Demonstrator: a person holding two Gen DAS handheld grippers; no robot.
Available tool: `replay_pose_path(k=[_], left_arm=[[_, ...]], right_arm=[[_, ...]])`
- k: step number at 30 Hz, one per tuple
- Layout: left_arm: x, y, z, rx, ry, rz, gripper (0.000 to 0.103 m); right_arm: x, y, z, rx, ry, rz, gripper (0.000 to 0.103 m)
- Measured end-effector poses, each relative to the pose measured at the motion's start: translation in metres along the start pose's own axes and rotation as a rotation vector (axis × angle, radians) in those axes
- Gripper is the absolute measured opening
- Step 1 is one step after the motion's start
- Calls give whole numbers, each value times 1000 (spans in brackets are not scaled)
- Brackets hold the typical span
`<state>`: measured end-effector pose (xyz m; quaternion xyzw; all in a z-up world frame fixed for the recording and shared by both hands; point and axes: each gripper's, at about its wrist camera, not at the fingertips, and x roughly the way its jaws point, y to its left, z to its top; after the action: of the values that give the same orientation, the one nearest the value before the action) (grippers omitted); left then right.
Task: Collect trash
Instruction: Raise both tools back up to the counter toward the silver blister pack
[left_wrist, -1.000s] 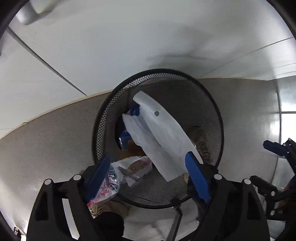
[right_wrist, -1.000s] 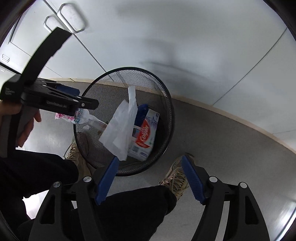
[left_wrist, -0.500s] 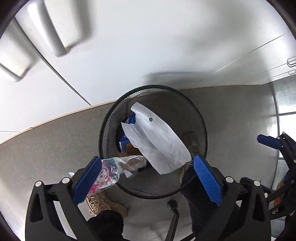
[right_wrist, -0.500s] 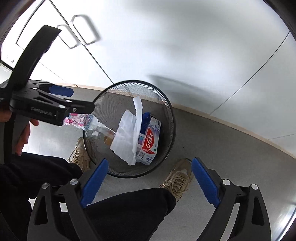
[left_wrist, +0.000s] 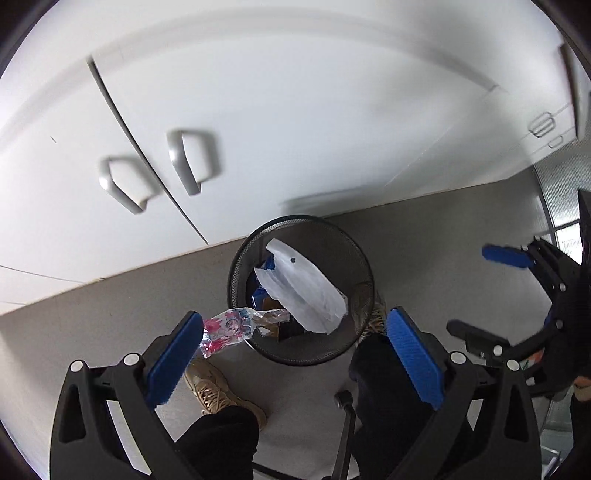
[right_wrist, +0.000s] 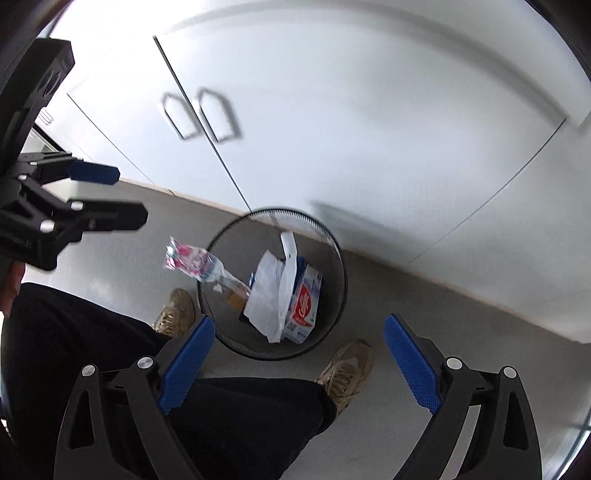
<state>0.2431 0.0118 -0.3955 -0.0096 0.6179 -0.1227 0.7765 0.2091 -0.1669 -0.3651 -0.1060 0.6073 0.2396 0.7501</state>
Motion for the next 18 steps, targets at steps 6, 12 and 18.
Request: replay_pose_path(k=[6,12,18], left_arm=[[-82,-17,5,43,-102,21,99],[-161,-34,13,79,-216,14,99],[-240,-38,27,89,-373,-19,99]], right_arm=[[-78,3,19,-14,-109,-19,94],[-141,5,36,-45,-196,-57,94],[-200,4,52,-66,-292,-67,94]])
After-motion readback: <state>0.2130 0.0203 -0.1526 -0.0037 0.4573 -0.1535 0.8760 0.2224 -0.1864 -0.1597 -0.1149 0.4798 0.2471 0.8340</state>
